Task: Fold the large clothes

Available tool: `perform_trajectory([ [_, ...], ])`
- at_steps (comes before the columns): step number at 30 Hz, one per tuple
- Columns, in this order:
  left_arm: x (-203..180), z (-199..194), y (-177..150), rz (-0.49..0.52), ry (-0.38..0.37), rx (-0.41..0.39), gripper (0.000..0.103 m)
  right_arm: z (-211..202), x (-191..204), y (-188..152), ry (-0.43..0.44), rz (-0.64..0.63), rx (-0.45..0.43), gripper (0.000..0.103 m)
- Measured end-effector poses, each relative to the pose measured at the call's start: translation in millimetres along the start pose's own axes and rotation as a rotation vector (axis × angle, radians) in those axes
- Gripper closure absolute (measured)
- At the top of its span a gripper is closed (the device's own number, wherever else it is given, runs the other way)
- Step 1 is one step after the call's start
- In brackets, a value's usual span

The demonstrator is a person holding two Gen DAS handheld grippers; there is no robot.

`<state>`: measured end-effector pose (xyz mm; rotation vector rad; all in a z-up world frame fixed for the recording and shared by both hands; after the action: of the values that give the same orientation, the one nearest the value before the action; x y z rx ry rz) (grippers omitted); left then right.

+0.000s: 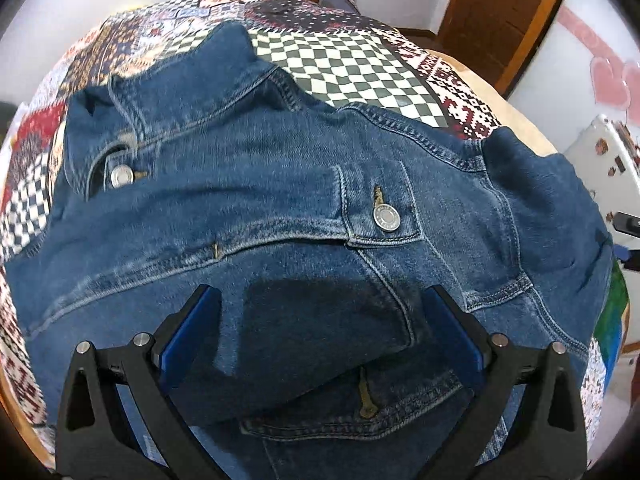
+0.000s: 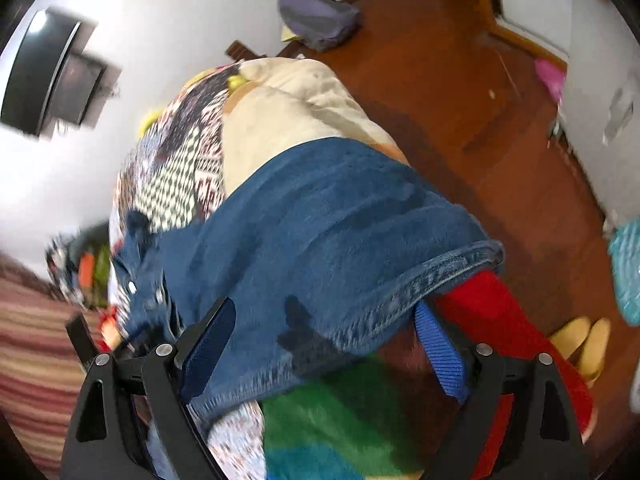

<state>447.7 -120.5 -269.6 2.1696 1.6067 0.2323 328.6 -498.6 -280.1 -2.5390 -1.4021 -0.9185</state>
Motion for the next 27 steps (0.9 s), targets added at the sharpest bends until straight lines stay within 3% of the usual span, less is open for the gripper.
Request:
perform_trajectory([
  [7, -5, -2, -1, 0.023, 0.014, -0.004, 0.0, 17, -13, 16, 0.024, 0.113, -0.03, 0.016],
  [9, -6, -5, -2, 0.023, 0.011, -0.004, 0.0, 18, -13, 18, -0.015, 0.112, -0.048, 0.035],
  [18, -9, -31, -9, 0.048, 0.024, -0.052, 0.0, -10, 3, 16, -0.052, 0.031, -0.139, 0.078],
  [23, -4, -53, -14, 0.005, -0.023, -0.086, 0.0, -36, 36, 12, -0.08, -0.074, -0.229, 0.083],
  [27, -2, -68, -19, 0.012, -0.02, -0.114, 0.0, -59, 78, 10, -0.042, -0.162, -0.286, 0.084],
])
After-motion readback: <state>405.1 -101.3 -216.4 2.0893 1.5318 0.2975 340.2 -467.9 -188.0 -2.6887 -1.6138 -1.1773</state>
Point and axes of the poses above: each gripper's, at about its wrist camera, not at the fingertips, and z roughly the way its jaws point, x to its left, y to its top, the point moved 5 cm from there along z, roughly the way its jaws point, and after that the axes turned 1 degree about -y, right-handed, at the moved point
